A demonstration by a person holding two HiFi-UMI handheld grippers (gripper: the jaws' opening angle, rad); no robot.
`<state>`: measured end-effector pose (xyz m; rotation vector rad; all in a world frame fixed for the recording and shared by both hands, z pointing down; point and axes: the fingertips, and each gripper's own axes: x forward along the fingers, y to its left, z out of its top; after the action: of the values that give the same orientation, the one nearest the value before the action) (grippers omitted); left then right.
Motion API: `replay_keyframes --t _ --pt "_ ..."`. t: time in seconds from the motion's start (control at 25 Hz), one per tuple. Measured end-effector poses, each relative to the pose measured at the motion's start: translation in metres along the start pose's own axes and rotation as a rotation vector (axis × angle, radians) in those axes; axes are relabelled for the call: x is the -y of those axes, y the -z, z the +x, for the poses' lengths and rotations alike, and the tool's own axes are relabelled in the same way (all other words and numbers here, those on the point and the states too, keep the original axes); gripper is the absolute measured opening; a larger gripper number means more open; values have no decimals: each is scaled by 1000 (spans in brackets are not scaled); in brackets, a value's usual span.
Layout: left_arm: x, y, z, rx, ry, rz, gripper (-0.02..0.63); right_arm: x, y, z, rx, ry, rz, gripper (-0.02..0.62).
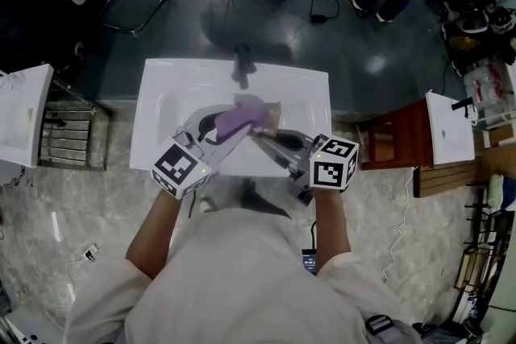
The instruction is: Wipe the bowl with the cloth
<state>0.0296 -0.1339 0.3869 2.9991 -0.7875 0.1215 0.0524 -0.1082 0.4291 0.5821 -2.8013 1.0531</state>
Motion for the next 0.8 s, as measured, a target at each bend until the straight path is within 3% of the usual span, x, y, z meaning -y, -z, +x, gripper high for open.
replay_keyframes --t 0.2,0.36,0.64,0.8 --pt "-22 17 3 -45 -76 -47 118 -14 3 1 -25 -48 -29 12" --pt "-20 39 4 -108 -53 -79 118 -23 -12 -6 52 -95 -20 12" --pt "4 30 3 -61 29 -94 118 -2 -24 -13 99 38 -37 12" --pt "2 30 1 -71 -12 -22 118 9 -29 -16 92 119 -47 12"
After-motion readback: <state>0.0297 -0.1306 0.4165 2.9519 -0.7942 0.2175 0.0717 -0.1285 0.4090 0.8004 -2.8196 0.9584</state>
